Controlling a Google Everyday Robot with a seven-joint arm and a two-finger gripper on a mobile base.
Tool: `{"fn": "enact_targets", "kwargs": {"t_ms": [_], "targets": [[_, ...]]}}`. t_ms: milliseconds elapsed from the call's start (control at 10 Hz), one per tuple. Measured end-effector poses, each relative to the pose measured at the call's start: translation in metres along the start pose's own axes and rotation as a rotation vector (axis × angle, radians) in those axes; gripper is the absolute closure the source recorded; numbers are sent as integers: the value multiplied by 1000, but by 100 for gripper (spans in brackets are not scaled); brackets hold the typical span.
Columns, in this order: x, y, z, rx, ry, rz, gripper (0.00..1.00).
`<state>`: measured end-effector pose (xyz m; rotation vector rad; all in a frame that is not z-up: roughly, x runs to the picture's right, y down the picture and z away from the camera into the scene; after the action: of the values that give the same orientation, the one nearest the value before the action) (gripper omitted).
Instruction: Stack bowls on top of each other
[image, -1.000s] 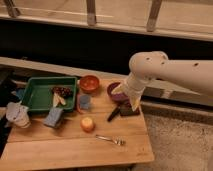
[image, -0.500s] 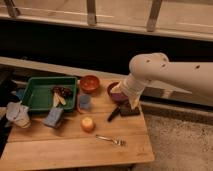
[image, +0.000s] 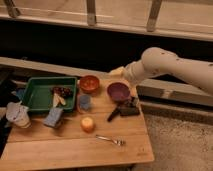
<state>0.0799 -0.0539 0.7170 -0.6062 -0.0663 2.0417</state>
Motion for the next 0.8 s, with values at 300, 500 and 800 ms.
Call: {"fn": "enact_targets", "kwargs": {"t_ms": [300, 500, 800], "targets": [[-6, 2, 1, 0, -2, -15, 22], [-2, 3, 4, 18, -8, -27, 22], [-2, 33, 28, 55, -45, -60, 22]]}}
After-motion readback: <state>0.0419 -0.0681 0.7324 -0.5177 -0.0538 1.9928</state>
